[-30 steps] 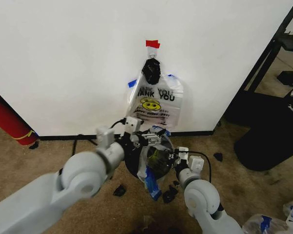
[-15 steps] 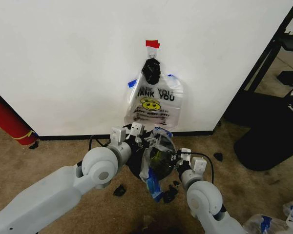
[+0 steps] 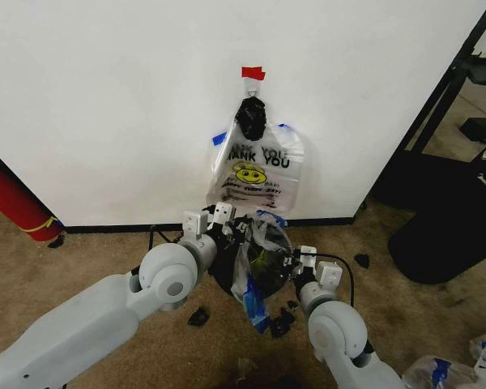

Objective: Pick up the garbage bag from the wall and place it over the trash bin.

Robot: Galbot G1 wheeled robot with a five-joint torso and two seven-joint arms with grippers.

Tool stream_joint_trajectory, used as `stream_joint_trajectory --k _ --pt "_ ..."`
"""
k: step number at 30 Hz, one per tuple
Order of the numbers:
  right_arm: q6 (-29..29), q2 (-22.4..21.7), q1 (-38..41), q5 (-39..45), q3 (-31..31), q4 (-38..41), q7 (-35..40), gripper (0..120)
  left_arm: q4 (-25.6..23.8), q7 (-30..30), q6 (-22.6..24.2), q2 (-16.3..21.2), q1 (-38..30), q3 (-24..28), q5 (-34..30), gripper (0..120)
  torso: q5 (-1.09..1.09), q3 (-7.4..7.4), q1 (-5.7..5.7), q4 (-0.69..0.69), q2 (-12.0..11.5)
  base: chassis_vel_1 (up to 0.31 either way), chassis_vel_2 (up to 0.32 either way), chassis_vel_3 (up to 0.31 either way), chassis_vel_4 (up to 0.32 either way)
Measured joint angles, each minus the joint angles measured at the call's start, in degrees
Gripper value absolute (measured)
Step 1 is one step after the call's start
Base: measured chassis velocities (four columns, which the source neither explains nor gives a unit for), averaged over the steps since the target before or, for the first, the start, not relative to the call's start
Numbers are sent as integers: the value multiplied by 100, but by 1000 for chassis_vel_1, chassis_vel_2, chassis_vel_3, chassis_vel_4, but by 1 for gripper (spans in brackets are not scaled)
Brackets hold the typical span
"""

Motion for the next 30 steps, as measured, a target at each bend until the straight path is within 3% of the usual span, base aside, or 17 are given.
stream_joint_trajectory --k 9,24,30 --pt "139 -1 -151 -9 52 83 -180 1 114 -4 -10 86 79 -162 9 0 0 0 0 0 0 0 0 0 0" --pt "858 -100 -606 -531 232 163 -1352 1 460 136 18 345 -42 -323 -3 0 0 0 0 -1 0 0 0 0 0" --pt "1310 -116 -725 -491 331 163 -1577 1 488 263 66 577 220 -739 -97 0 0 0 0 0 0 0 0 0 0"
